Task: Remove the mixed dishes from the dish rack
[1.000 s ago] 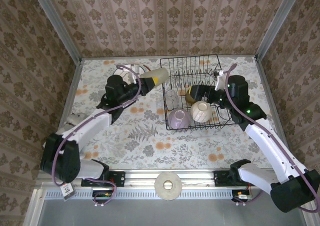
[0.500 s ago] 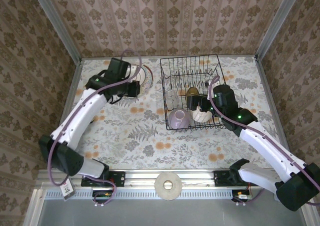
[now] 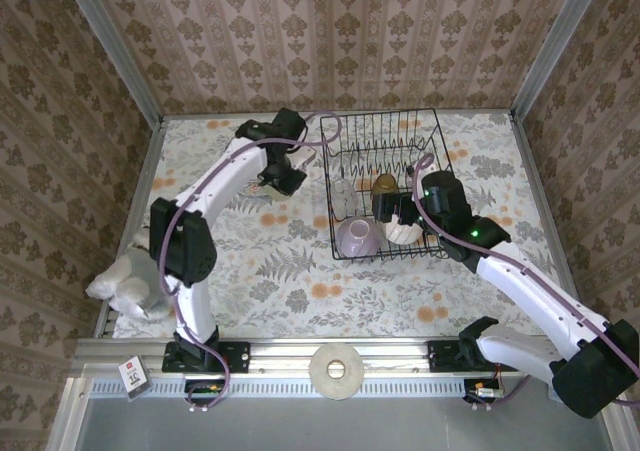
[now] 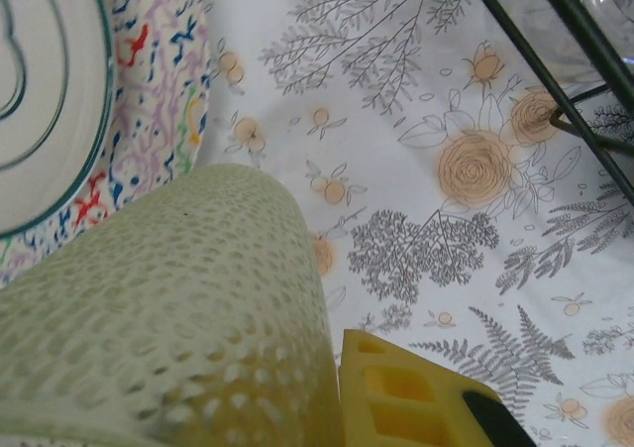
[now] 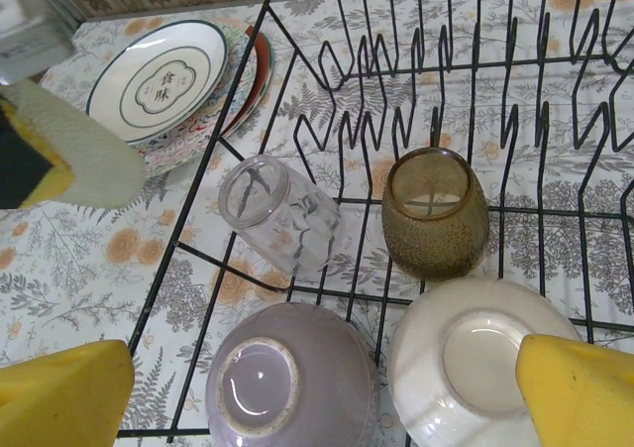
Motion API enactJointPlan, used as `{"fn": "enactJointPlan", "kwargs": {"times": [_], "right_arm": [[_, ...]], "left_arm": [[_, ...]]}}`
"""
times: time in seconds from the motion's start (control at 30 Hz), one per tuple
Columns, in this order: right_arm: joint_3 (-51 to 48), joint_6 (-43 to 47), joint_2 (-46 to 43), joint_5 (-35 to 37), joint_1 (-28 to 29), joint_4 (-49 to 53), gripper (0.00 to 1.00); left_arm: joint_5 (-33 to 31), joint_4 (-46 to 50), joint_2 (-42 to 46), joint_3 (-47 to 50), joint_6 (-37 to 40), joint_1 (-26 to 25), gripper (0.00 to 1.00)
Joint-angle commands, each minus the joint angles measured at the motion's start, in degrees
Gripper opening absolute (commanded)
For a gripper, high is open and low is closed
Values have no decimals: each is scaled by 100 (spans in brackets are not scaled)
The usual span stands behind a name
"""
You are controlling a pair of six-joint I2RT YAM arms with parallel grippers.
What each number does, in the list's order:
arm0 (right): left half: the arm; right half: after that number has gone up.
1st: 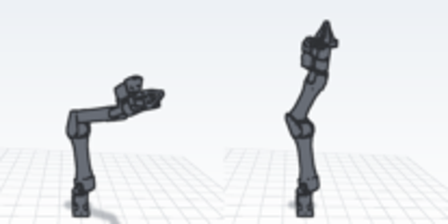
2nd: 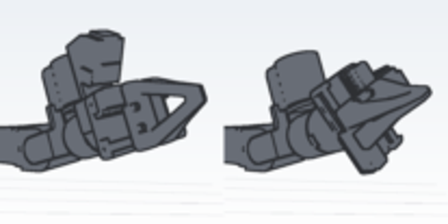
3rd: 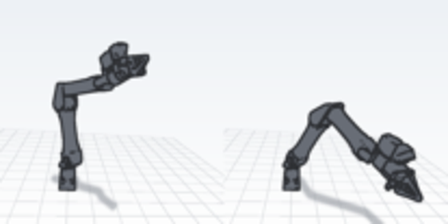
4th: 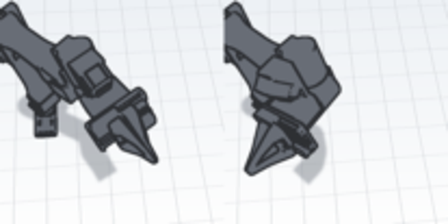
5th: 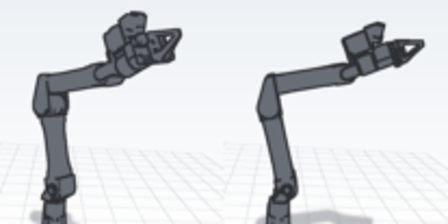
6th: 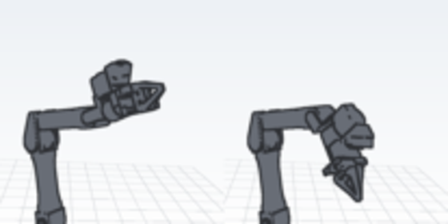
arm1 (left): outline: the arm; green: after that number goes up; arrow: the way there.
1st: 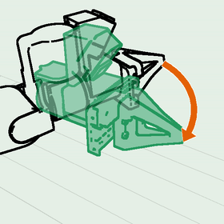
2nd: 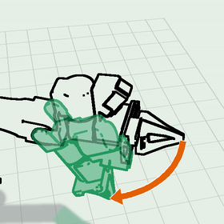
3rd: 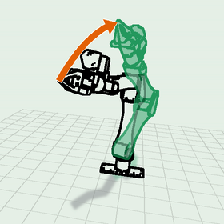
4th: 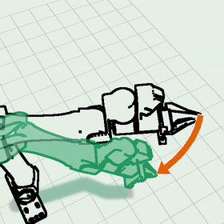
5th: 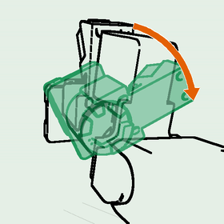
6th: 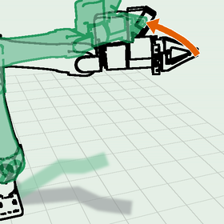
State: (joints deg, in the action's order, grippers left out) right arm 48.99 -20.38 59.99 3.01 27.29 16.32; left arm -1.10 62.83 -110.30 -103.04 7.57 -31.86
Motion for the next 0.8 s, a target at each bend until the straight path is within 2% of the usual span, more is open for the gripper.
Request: {"fn": "enactJointPlan", "kwargs": {"times": [0.0,0.27,0.73,0.77], "right_arm": [[-116,135,40,109,48,-226,100],[-127,167,68,173,67,-243,100],[-118,186,149,216,89,-260,100],[-120,184,160,216,92,-261,100]], "left_arm": [[246,104,-315,-452,782,-38,0],[522,175,-1017,-854,1367,-40,0],[515,146,-1344,-763,1425,-137,0],[526,143,-1352,-746,1405,-142,2]]}}
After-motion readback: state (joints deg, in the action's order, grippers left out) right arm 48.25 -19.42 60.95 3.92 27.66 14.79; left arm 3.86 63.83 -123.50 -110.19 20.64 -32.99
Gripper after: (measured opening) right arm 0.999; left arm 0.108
